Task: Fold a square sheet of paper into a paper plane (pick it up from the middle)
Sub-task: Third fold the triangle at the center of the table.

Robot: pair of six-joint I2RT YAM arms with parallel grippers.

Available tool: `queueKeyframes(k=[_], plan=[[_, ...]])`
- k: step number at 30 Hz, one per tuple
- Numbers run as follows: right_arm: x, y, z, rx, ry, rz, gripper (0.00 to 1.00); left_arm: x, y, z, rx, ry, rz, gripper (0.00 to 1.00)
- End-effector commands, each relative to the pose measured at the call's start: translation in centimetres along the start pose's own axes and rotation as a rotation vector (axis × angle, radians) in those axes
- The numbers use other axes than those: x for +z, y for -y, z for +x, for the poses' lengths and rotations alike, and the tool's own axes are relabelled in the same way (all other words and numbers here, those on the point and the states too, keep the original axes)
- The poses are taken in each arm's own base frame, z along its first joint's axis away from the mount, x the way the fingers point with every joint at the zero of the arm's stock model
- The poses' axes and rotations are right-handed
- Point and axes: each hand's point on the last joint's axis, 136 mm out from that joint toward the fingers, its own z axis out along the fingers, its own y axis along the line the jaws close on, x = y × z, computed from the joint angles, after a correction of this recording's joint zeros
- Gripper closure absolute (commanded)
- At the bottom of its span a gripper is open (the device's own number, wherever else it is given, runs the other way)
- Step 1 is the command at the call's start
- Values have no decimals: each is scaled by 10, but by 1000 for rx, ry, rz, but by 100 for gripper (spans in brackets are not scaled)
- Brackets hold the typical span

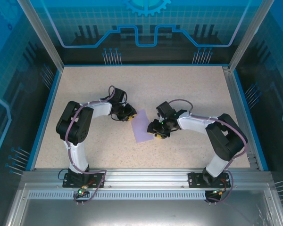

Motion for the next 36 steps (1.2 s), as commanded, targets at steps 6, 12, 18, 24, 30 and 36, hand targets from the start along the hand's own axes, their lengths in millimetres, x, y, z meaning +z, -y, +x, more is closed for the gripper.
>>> queueKeyframes(k=[6,12,18,24,30,36], plan=[[31,-10,8,-37,-81,-29,57,15,-38,17,-52,-70,-96,76],[31,-38,8,-108,-75,-79,61,15,-40,18,-52,-74,-98,76],[28,-45,-3,-131,-56,-89,56,15,-38,18,-52,-73,-91,76],[17,-56,-23,-164,-39,-129,43,15,-39,19,-51,-73,-96,76],[12,-57,-38,-203,-55,-144,41,14,-41,20,-49,-73,-100,76],[12,-57,-39,-243,-110,-173,49,14,-39,19,-46,-69,-93,76]])
